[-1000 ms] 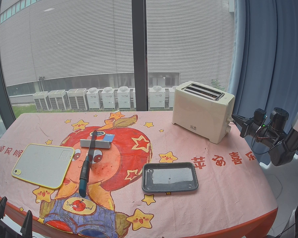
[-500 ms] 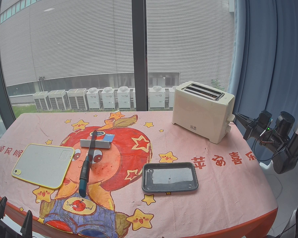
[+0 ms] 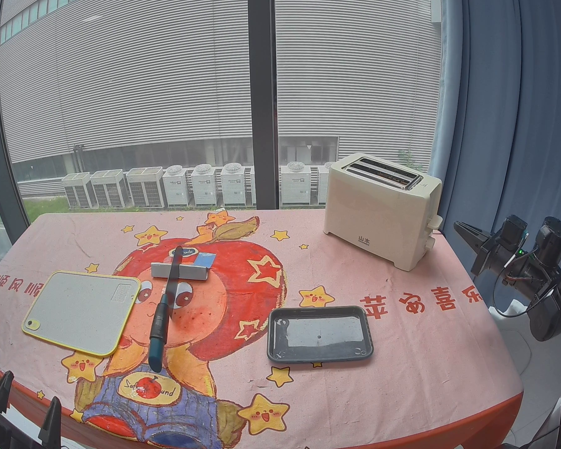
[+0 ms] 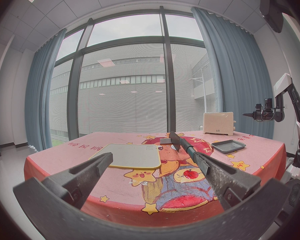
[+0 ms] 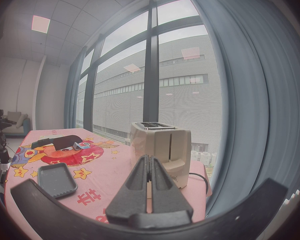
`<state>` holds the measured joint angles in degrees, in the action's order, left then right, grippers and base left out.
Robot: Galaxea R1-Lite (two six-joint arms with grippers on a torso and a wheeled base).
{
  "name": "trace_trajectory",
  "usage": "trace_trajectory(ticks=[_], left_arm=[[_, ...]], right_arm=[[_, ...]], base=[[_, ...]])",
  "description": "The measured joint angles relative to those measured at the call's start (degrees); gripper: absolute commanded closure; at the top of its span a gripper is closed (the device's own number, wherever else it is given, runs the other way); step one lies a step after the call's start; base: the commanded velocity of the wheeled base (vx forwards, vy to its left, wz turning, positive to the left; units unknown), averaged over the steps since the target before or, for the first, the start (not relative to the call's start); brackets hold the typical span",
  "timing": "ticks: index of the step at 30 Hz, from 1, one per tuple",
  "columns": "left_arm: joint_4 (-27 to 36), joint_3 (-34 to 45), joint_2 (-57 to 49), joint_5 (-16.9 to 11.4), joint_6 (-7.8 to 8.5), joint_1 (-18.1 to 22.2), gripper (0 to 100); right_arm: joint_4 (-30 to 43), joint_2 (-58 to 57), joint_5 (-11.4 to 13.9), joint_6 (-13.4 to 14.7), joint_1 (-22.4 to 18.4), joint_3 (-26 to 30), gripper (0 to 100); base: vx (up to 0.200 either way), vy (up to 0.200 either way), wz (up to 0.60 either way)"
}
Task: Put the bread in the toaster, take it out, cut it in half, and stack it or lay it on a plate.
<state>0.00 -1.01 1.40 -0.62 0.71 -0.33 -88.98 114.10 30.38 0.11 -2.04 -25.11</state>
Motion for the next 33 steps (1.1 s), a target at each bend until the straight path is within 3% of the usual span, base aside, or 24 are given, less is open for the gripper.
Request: trace_trajectory(ticks=[33], left_arm=[[0.0, 0.0, 0.0, 0.0, 0.0, 0.0, 0]], right_arm=[[0.0, -4.9, 0.1, 0.4, 1.4, 3.3, 100]], base=[[0.0, 0.0, 0.0]])
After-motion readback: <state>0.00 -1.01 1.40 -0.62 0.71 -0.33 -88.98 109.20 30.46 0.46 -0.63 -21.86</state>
